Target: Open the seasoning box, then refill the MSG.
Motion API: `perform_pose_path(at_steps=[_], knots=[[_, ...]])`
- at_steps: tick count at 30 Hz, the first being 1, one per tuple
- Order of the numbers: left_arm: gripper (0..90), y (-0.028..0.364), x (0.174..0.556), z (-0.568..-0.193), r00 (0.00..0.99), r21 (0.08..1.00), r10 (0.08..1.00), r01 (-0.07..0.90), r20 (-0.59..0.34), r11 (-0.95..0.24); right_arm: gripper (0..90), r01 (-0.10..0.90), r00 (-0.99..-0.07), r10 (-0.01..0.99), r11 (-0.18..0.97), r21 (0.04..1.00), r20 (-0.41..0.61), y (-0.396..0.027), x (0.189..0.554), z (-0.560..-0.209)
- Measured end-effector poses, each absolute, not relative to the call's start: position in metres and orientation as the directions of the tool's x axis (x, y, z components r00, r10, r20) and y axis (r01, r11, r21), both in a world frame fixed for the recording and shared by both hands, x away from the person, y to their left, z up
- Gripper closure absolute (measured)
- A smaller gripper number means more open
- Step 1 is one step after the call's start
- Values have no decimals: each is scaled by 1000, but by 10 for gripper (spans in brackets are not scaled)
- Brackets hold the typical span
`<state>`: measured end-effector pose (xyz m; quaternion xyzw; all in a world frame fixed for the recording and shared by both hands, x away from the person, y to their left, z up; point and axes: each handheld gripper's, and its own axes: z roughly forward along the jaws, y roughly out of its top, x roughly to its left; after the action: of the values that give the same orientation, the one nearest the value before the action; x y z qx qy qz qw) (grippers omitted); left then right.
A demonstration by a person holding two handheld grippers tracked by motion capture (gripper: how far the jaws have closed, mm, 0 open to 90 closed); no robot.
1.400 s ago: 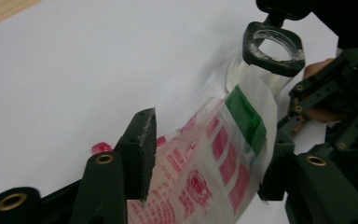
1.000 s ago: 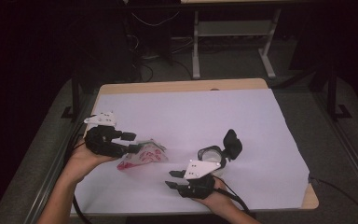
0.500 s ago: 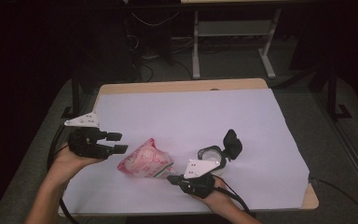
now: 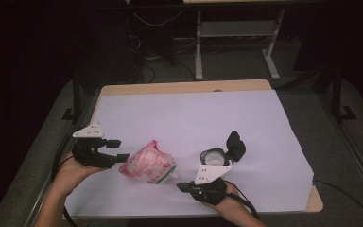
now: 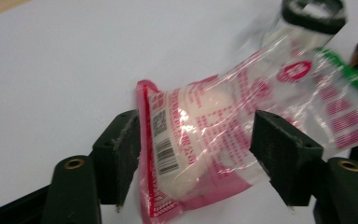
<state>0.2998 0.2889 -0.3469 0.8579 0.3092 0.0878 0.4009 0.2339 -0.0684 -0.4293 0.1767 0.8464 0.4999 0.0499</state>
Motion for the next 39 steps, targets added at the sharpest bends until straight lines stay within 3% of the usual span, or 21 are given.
perform_pose_path(at_steps=[10,39], knots=[[215,291,293,-383,733,753,677,485,-73,-444,900,280,-919,380,430,859,109,-104,229,-424],[204,302,285,-404,677,750,730,528,-89,-398,900,379,-811,568,329,865,140,-219,223,-422]])
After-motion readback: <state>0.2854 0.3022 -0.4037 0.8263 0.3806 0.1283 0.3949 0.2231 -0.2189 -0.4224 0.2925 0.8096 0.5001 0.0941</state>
